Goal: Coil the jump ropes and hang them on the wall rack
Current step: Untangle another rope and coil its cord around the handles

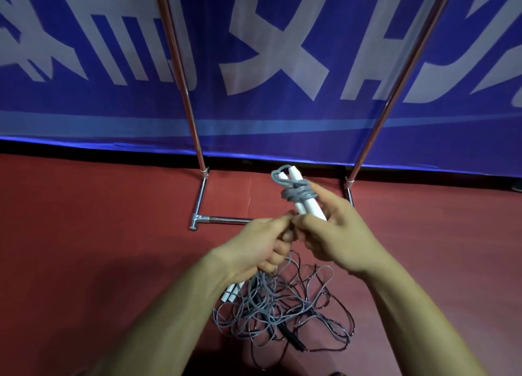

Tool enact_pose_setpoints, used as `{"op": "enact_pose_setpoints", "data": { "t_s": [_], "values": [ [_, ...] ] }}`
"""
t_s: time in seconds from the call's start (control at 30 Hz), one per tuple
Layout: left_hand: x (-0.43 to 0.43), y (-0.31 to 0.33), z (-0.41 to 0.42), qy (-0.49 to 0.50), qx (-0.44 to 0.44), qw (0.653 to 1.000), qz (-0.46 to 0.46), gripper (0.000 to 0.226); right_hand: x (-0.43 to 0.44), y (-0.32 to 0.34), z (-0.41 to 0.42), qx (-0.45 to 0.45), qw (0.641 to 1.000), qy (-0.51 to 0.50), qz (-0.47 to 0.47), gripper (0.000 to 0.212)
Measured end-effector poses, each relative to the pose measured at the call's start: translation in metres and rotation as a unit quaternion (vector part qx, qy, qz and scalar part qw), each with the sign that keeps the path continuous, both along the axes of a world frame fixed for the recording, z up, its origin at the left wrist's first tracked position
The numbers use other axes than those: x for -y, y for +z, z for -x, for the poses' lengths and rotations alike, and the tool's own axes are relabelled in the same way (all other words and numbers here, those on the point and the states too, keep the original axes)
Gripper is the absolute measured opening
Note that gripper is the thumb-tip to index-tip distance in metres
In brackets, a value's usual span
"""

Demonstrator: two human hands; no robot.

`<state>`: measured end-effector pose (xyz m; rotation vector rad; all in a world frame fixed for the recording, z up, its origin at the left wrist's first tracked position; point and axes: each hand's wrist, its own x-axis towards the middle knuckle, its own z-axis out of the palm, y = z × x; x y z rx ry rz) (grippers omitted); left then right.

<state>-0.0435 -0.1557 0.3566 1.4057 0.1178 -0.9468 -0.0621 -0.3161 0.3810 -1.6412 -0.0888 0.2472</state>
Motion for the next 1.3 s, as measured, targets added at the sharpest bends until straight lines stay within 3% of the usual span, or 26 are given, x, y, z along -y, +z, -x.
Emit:
{"op": "enact_pose_setpoints", "data": {
  "t_s": [0.07,0.1,0.17,0.23,0.33,0.43,0.5,0.57,0.67,0.77,0.87,0.93,1.0,1.1,1.17,1.23,1.27,1.3],
  "values": [
    [0.004,-0.003,0.004,-0.037,0.117,0.987,-0.100,0.042,0.007,-0.007,-0.003,0.041,0.988,-0.040,0.145,0.053],
    [0.002,-0.004,0.006,-0.085,0.199,0.961,-0.173,0.039,0.010,-0.013,-0.004,0.051,0.974,-0.048,0.213,0.053],
    [-0.002,-0.003,0.011,-0.184,0.336,0.864,-0.327,0.034,0.013,-0.022,-0.002,0.042,0.954,-0.025,0.297,0.052],
    [-0.006,0.005,0.013,-0.196,0.429,0.777,-0.418,0.034,0.013,-0.029,0.001,0.025,0.941,0.005,0.337,0.052],
    [-0.009,0.020,0.011,-0.187,0.523,0.705,-0.441,0.031,0.007,-0.038,0.004,0.007,0.929,0.020,0.369,0.047],
    [-0.014,0.019,0.009,-0.199,0.579,0.683,-0.398,0.030,-0.009,-0.044,0.009,0.025,0.896,0.077,0.437,0.035],
    [-0.024,0.013,0.002,-0.195,0.566,0.721,-0.350,0.026,-0.014,-0.039,0.012,0.033,0.875,0.139,0.463,0.017],
    [-0.037,0.005,-0.007,-0.168,0.502,0.802,-0.276,0.022,-0.013,-0.030,0.013,0.038,0.865,0.204,0.457,0.005],
    [-0.050,0.000,-0.012,-0.161,0.326,0.921,-0.138,0.024,-0.017,-0.017,0.018,0.065,0.859,0.257,0.437,0.006],
    [-0.059,0.003,-0.013,-0.144,0.170,0.975,0.011,0.017,-0.025,-0.010,0.023,0.131,0.883,0.236,0.384,0.007],
    [-0.061,0.006,-0.015,-0.085,0.043,0.983,0.154,0.030,-0.027,-0.005,0.021,0.132,0.927,0.187,0.296,0.009],
    [-0.060,0.003,-0.017,-0.047,-0.003,0.980,0.191,0.033,-0.024,-0.006,0.018,0.086,0.958,0.156,0.226,0.021],
    [-0.054,0.003,-0.018,-0.013,-0.035,0.982,0.185,0.020,-0.021,-0.009,0.016,0.035,0.985,0.125,0.112,0.040],
    [-0.033,0.000,-0.015,0.050,-0.055,0.990,0.121,0.042,-0.017,-0.006,0.011,0.009,0.995,0.087,-0.041,0.073],
    [-0.017,-0.002,-0.008,0.060,-0.007,0.996,0.067,0.037,-0.014,-0.004,0.006,0.000,0.996,0.044,-0.082,0.082],
    [-0.007,-0.003,-0.002,-0.010,0.098,0.995,-0.033,0.038,-0.005,-0.010,0.000,-0.003,0.999,-0.027,-0.023,0.080],
    [-0.006,-0.002,0.000,-0.066,0.180,0.974,-0.119,0.039,0.002,-0.016,-0.003,0.007,0.997,-0.063,0.052,0.078],
    [-0.007,-0.003,0.003,-0.127,0.270,0.929,-0.219,0.039,0.008,-0.024,-0.004,0.021,0.986,-0.078,0.147,0.075]
  ]
}}
